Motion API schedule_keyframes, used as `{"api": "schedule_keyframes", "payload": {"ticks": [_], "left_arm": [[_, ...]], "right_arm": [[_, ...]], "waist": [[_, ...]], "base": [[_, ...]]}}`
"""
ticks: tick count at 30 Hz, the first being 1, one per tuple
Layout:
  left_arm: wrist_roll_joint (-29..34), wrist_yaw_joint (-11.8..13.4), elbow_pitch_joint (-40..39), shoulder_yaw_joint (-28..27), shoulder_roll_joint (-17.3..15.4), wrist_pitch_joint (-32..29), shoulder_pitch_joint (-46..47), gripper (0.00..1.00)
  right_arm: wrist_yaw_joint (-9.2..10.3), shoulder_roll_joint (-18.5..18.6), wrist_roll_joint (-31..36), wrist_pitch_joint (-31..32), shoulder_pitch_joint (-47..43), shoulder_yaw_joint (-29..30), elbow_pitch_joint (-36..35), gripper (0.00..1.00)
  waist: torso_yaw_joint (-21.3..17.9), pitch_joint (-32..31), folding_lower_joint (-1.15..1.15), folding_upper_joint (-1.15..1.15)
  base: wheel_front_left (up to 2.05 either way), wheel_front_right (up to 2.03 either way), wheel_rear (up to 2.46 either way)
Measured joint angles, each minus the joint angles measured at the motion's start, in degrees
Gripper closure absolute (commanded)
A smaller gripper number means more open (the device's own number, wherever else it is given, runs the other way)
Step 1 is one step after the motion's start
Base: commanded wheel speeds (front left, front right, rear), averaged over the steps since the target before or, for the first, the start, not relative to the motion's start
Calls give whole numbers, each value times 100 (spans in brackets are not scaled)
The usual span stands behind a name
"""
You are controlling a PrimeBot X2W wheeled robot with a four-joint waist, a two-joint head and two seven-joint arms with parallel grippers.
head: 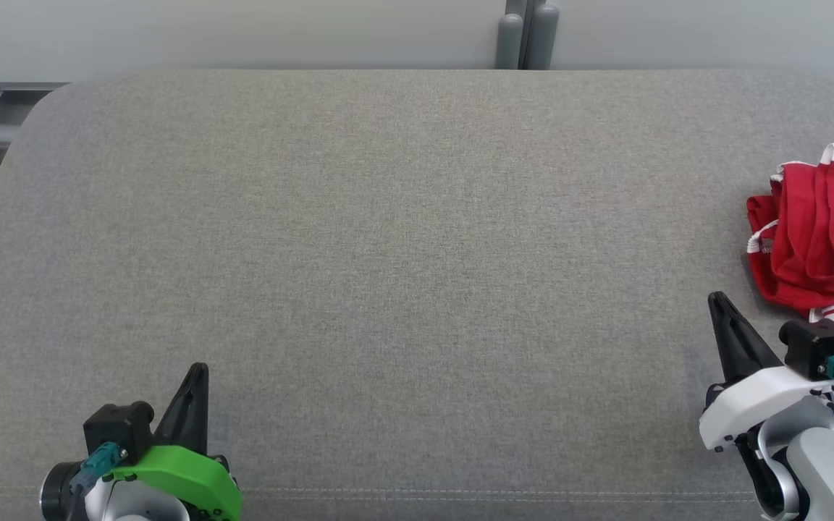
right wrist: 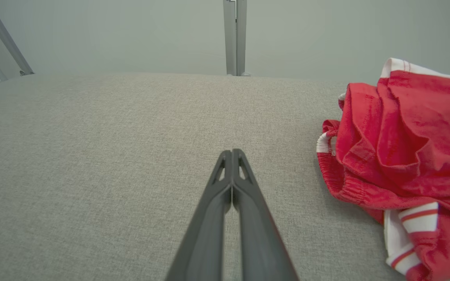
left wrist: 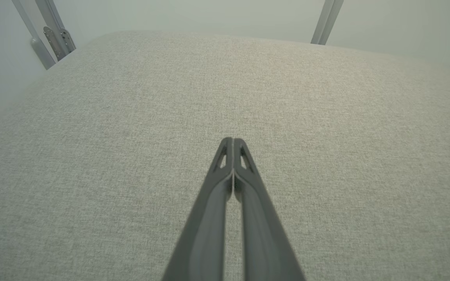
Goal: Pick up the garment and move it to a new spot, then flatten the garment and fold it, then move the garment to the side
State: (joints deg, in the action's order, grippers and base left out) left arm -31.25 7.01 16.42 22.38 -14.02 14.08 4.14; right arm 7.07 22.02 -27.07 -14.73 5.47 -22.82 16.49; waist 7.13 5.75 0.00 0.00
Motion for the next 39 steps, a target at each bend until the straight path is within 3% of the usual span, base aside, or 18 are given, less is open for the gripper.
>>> {"api": "schedule_keyframes", "payload": {"ticks": [39], "left_arm": [[-2314, -505, -56, -927, 413, -709, -39, 100]], "right_arm": [[-503, -682, -2509, 731, -31, 1045, -68, 100]], "waist": [[-276, -212, 0, 0]], "base": [[0, 0, 0]]}}
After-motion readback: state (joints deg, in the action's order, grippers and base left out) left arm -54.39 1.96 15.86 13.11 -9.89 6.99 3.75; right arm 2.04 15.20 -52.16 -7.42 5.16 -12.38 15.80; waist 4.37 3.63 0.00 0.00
